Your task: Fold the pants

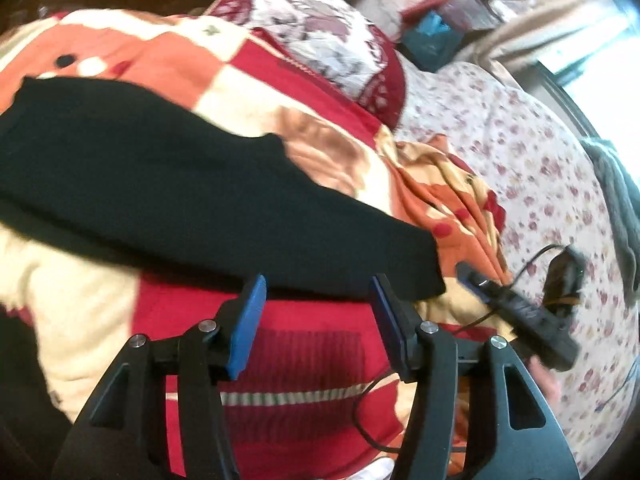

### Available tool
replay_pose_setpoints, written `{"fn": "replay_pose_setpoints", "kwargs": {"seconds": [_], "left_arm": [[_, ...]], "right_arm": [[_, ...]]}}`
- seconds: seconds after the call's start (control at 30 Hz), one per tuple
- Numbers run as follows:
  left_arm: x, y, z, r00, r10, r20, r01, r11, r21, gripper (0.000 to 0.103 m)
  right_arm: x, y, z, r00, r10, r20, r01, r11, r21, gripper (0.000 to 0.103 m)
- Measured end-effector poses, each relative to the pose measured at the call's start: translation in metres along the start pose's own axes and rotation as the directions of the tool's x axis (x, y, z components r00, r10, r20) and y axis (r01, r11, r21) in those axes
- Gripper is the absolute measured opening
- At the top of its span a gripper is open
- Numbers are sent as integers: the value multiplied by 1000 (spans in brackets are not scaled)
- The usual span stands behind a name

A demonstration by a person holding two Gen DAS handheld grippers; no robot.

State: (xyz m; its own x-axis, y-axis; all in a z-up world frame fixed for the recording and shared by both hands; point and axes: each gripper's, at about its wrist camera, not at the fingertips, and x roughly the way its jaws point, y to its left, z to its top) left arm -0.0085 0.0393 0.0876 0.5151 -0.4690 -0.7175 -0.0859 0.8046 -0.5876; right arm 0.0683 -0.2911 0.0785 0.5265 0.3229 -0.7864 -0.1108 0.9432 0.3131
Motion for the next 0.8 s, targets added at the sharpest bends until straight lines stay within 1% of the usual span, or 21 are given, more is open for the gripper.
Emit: {"fn": "replay_pose_setpoints", "kwargs": {"seconds": [0.03, 0.07, 0.1, 0.13, 0.17, 0.2, 0.27, 0.3, 0.4, 0.5, 0.63, 0.67, 0.7, 0.73, 0.77, 0.8], "left_arm": [[-1, 4, 0, 1000, 5, 0, -5, 1000, -7, 54], [-1, 9, -1, 1000, 9, 3, -9, 1000, -21, 54], [-2, 15, -1, 1000, 1, 8, -1, 999, -40, 54], [-3, 19, -1, 1000, -9, 13, 10, 998, -55, 54], [-4, 23, 0, 999, -22, 25, 24, 997, -76, 54], [-5, 26, 2, 999, -28, 44, 32, 995, -96, 55], [-7, 31, 6, 996, -25, 81, 35, 992, -120, 62], [-7, 33, 8, 996, -17, 92, 29, 991, -130, 62], [-2, 46, 13, 995, 10, 97, 7, 984, -178, 62], [5, 55, 15, 996, 20, 86, -1, 976, -218, 62], [11, 57, 20, 995, 28, 97, -4, 970, -241, 62], [13, 59, 21, 995, 29, 96, -4, 967, -254, 62], [14, 61, 21, 995, 28, 97, -1, 965, -262, 62], [15, 65, 20, 995, 18, 99, 10, 961, -275, 62], [14, 67, 19, 995, 9, 103, 21, 959, -283, 62], [14, 70, 19, 994, -1, 109, 33, 957, -288, 62]], "right_arm": [[2, 11, 5, 997, 76, -3, -76, 997, -16, 42], [8, 22, 12, 984, 177, -9, -178, 984, -24, 42], [17, 33, 17, 964, 265, -15, -265, 964, -21, 43], [25, 40, 21, 945, 327, -22, -327, 945, -16, 43], [40, 50, 27, 917, 396, -41, -397, 918, -12, 44], [51, 60, 30, 903, 426, -59, -428, 904, -16, 45], [78, 82, 41, 887, 451, -103, -457, 888, -54, 46], [89, 92, 45, 879, 461, -121, -471, 879, -73, 47], [131, 120, 60, 842, 495, -214, -521, 849, -85, 47], [163, 139, 66, 834, 472, -286, -517, 850, -104, 47], [196, 155, 69, 805, 470, -362, -536, 837, -106, 47], [203, 158, 68, 797, 474, -375, -543, 833, -101, 42], [206, 160, 67, 793, 479, -376, -550, 828, -106, 28], [206, 162, 67, 803, 471, -365, -546, 828, -132, 23], [203, 164, 66, 813, 463, -353, -541, 824, -166, 13], [201, 166, 66, 813, 464, -350, -545, 819, -181, 12]]}}
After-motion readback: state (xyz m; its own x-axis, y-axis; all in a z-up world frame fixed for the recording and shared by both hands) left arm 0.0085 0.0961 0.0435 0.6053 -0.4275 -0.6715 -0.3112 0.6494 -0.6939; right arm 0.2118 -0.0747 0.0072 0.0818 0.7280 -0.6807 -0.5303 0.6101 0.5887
